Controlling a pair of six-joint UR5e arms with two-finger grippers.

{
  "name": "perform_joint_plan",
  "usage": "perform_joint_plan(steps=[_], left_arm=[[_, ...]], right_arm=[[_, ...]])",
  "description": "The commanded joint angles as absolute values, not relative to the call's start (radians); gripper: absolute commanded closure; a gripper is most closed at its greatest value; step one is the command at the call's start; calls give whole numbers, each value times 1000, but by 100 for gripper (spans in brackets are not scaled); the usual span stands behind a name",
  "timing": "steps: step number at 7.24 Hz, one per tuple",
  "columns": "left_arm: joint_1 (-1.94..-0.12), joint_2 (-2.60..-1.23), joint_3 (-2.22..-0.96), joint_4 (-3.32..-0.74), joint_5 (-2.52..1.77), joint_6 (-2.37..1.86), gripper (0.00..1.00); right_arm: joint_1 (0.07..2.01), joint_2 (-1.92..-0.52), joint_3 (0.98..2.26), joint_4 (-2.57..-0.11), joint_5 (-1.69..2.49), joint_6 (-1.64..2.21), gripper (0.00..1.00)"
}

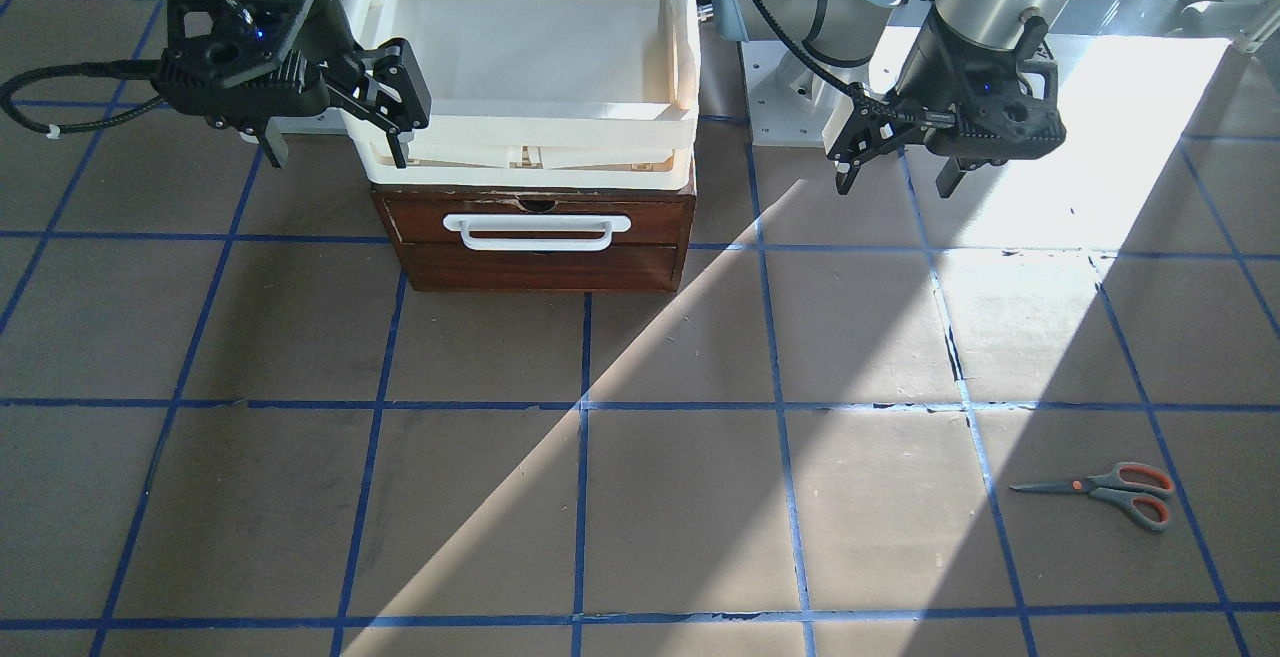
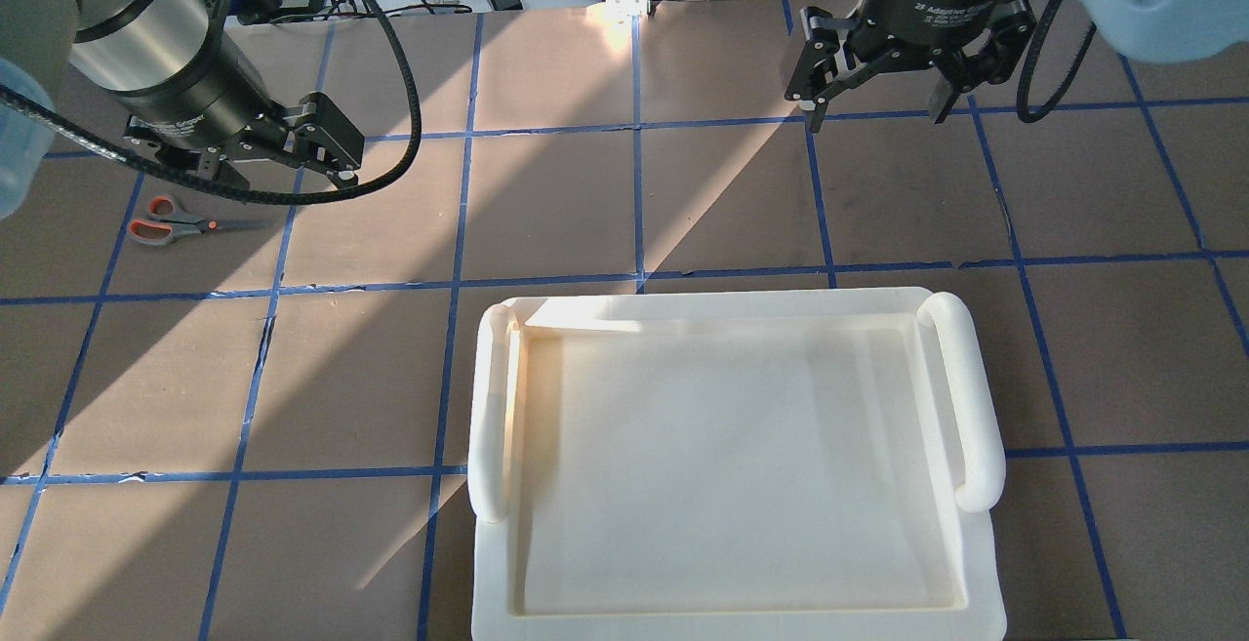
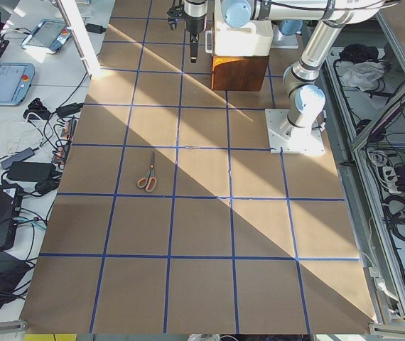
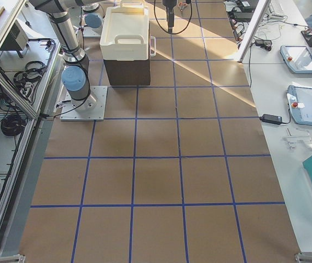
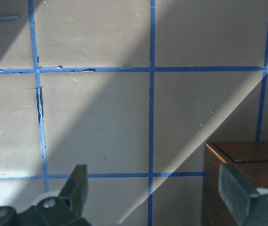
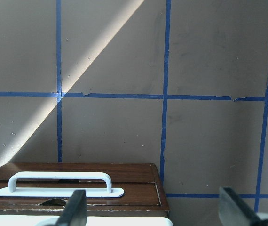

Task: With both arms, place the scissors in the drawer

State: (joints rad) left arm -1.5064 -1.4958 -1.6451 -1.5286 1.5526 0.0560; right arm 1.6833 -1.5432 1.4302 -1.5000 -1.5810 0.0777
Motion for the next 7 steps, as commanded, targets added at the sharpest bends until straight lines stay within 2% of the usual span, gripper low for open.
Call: perform_joint_plan(steps=[1, 5, 7], left_arm=[[-1506, -1496, -1649, -1529, 1555, 61, 0], [-1488, -1502, -1648, -1520, 1551, 83, 0], [-1451, -1503, -1635, -1526, 1555, 228, 0]], right_arm=[[1683, -1546, 1428, -1500, -1577, 77, 0], [1684, -1533, 1446, -1506, -1578, 77, 0], [1735, -1415, 1454, -1647, -1565, -111, 0]])
